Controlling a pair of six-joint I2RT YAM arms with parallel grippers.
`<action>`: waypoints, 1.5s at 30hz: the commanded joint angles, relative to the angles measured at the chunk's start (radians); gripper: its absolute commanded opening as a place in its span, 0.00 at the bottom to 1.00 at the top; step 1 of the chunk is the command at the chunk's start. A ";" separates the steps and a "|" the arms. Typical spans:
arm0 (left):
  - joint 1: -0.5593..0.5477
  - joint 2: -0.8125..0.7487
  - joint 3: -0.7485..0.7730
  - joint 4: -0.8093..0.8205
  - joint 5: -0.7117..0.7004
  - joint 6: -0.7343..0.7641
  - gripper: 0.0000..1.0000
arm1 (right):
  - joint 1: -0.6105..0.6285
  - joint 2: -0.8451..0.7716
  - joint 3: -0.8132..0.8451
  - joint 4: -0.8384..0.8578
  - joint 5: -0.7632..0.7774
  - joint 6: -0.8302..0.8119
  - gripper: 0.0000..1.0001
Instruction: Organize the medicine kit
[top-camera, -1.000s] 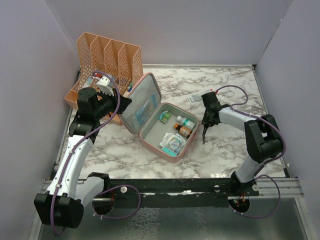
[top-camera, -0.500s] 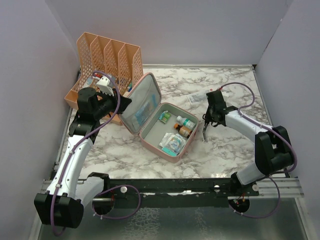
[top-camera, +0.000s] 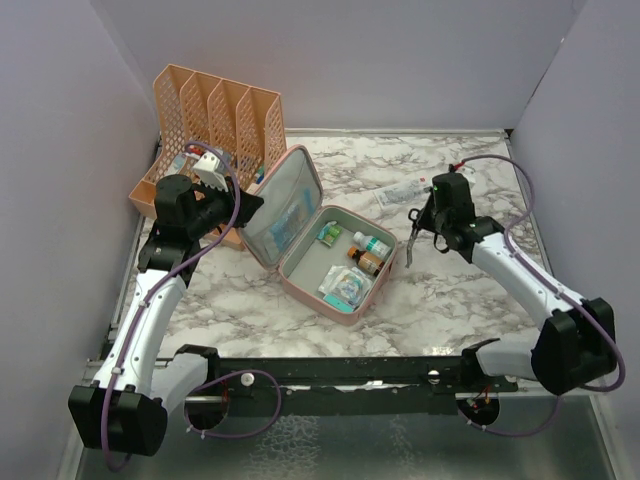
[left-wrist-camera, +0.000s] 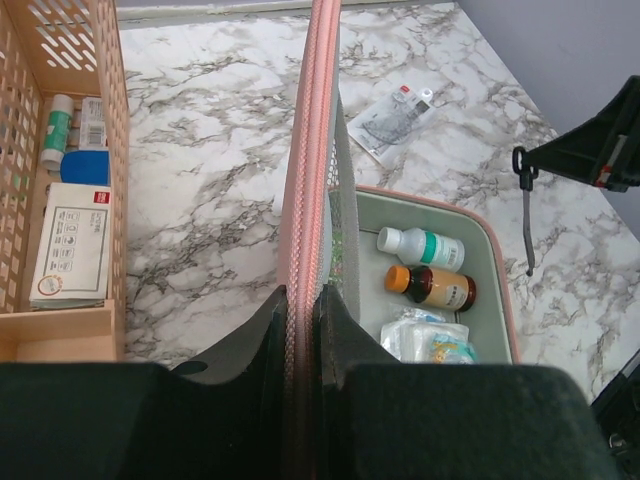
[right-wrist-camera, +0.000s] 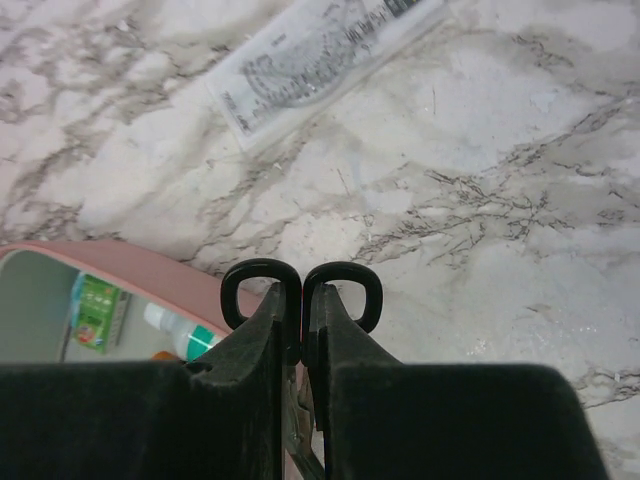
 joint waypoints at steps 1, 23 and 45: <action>-0.004 0.016 0.010 0.013 0.044 -0.022 0.00 | -0.005 -0.100 0.052 0.064 -0.076 -0.023 0.02; -0.004 0.005 0.016 0.005 0.040 -0.061 0.00 | 0.186 -0.009 0.178 0.300 -0.173 0.006 0.10; -0.004 0.027 0.196 -0.308 -0.266 0.086 0.00 | 0.131 0.485 0.353 0.011 -0.329 -0.399 0.30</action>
